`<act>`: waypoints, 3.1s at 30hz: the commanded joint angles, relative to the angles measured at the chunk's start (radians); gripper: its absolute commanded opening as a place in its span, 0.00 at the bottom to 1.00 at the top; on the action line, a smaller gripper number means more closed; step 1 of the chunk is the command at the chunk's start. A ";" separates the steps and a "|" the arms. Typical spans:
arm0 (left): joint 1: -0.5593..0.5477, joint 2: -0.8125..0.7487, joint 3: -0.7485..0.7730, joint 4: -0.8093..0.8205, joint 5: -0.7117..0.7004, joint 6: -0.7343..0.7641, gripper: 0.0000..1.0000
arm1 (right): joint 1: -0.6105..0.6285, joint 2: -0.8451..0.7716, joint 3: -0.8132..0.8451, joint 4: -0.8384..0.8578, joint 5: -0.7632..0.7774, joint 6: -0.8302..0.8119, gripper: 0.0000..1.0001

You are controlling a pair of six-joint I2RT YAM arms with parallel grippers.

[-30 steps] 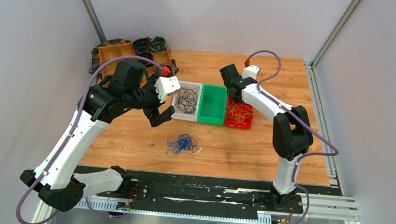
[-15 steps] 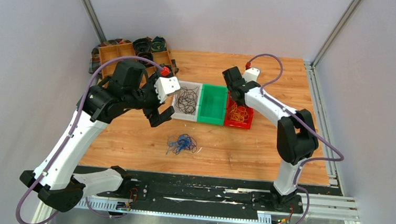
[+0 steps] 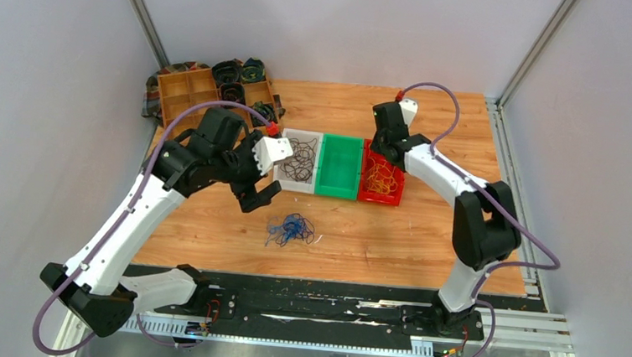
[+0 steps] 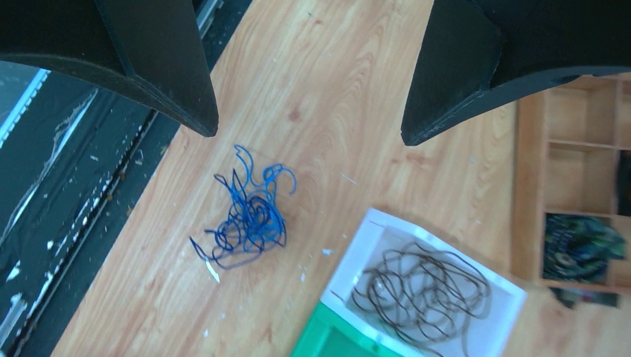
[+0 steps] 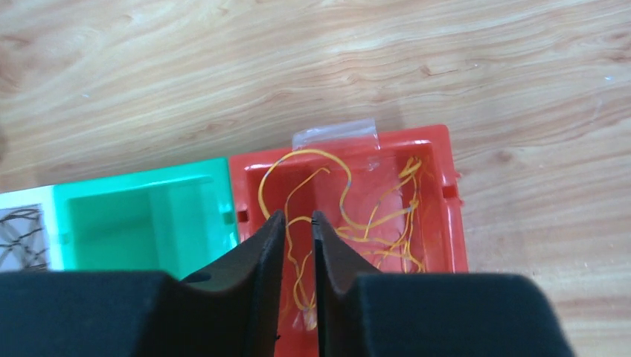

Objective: Untangle the cables

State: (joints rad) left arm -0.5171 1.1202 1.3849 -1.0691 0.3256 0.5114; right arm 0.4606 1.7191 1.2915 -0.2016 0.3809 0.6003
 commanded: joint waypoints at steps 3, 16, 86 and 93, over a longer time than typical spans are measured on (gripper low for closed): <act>0.036 0.006 -0.106 0.015 0.000 0.049 0.98 | -0.051 0.136 0.038 0.005 -0.059 -0.043 0.15; 0.051 0.004 -0.263 0.084 0.000 0.140 0.98 | -0.048 0.142 -0.089 0.043 -0.112 -0.091 0.08; 0.035 -0.070 0.105 -0.053 0.332 -0.175 0.00 | 0.719 -0.241 -0.435 1.009 -0.062 -0.592 0.48; 0.035 -0.054 0.218 -0.101 0.381 -0.192 0.00 | 0.700 -0.145 -0.398 1.004 -0.056 -0.599 0.47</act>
State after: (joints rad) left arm -0.4759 1.0603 1.5295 -1.1286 0.6521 0.3317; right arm 1.1778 1.5307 0.8562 0.7589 0.2935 0.0174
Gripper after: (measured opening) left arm 0.017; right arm 0.479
